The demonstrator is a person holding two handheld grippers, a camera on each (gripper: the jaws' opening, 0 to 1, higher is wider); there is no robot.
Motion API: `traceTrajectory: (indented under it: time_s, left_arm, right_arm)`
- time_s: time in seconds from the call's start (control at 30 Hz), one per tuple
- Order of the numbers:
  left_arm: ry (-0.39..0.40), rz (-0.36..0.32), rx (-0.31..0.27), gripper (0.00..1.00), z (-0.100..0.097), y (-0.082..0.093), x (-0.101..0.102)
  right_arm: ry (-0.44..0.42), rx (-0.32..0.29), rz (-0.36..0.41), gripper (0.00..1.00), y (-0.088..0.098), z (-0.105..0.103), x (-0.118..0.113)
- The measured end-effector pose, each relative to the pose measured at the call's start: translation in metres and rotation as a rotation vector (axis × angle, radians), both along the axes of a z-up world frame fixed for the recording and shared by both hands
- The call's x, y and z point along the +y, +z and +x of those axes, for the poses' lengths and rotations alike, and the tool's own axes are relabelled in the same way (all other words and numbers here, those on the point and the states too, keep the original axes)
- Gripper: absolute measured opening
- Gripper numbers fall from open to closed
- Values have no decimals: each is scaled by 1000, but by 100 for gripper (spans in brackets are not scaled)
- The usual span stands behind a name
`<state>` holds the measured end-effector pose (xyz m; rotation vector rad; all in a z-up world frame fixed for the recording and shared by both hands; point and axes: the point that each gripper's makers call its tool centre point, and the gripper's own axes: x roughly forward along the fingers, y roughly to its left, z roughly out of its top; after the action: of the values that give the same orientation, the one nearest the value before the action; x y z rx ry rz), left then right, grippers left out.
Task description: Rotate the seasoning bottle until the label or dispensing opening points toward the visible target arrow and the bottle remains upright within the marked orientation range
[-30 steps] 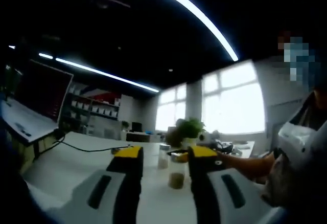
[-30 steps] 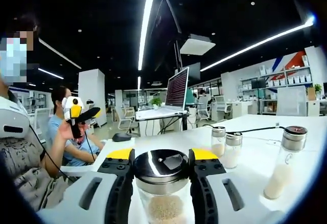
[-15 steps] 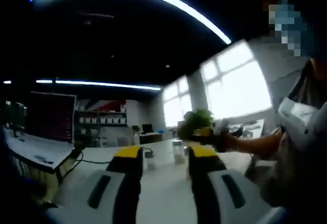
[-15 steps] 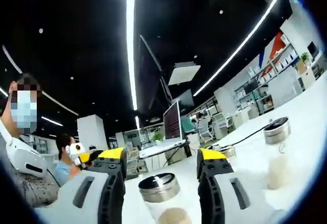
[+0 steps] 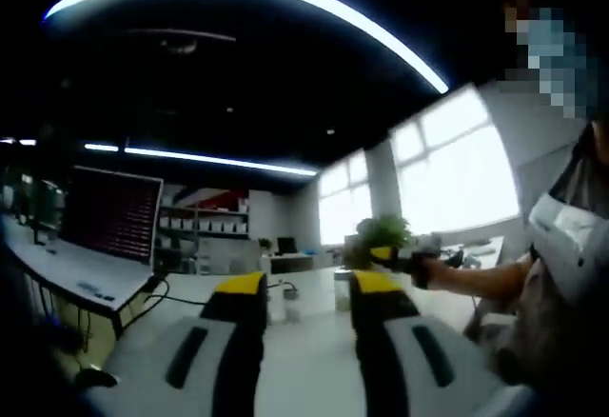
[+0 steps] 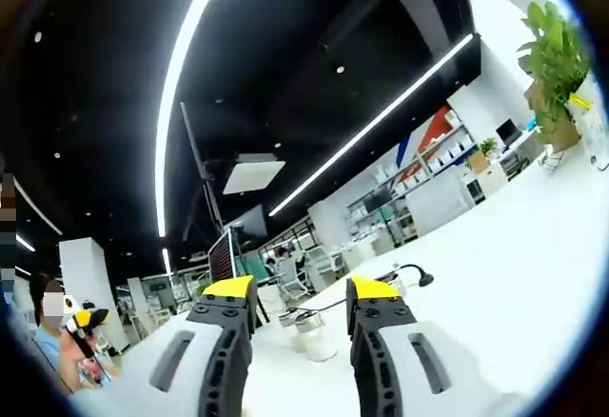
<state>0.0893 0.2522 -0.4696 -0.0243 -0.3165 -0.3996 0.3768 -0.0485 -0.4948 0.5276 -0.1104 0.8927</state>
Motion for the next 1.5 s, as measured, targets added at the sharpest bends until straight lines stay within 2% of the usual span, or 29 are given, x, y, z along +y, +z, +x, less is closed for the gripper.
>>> traceTrajectory:
  time_s: [0.13,0.23,0.37,0.57,0.63,0.67,0.77,0.9,1.0,1.2,1.33,1.4,1.47,1.5]
  left_arm:
    - [32,-21,3,35,11,-2,-1]
    - [22,25,42,35,19,-14,-11]
    - [9,36,42,35,19,-14,-16]
    - [15,21,30,35,15,-9,-8]
    - [23,15,24,35,13,-8,-3]
    - [26,12,23,35,12,-8,-1]
    - [35,7,16,35,10,-7,3]
    - [43,-2,8,35,9,-7,10]
    - [58,-11,19,35,11,-10,17]
    - [67,-22,15,35,11,-11,24]
    - [77,-25,21,35,12,-12,26]
    - [75,-26,15,35,11,-10,26]
    - [75,-25,14,35,10,-10,26]
    - [77,-25,16,35,10,-11,27]
  right_arm:
    - [-51,-22,-98,37,-5,10,1]
    - [-124,-47,-213,37,-17,19,2]
    - [-134,-31,-338,37,-35,26,12]
    - [-165,-16,-382,37,-31,36,25]
    - [-188,15,-384,37,-32,46,24]
    - [-204,52,-375,38,-35,53,23]
    - [-217,93,-359,45,-39,72,22]
    - [-202,128,-376,55,-50,84,30]
    - [-229,105,-437,56,-55,91,31]
    - [-243,94,-490,54,-62,100,33]
    - [-254,86,-483,54,-60,103,35]
    - [-255,87,-476,49,-59,104,37]
    - [-245,80,-487,41,-59,103,42]
    - [-256,77,-508,41,-60,103,43]
